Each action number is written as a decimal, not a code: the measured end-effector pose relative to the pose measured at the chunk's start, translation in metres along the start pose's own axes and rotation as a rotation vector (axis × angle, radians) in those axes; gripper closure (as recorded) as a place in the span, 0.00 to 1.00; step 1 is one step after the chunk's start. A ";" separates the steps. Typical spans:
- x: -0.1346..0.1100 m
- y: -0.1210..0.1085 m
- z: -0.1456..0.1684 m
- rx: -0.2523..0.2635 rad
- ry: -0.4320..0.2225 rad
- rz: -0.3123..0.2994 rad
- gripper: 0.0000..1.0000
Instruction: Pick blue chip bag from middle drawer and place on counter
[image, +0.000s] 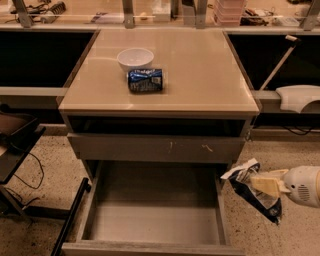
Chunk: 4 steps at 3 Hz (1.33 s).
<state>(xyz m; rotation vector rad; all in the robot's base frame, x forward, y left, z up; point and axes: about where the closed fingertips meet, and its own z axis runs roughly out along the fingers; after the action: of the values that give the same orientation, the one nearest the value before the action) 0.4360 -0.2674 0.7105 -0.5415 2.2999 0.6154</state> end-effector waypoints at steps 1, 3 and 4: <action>-0.001 0.000 0.000 0.001 -0.002 -0.001 1.00; -0.097 0.049 -0.045 -0.014 -0.092 -0.175 1.00; -0.208 0.107 -0.096 -0.025 -0.191 -0.329 1.00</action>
Offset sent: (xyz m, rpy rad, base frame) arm 0.0109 0.0154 0.0375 -0.0184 -0.0611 0.0425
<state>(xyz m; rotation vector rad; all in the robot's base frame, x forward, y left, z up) 0.4712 -0.1923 0.9495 -0.8154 1.9701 0.5109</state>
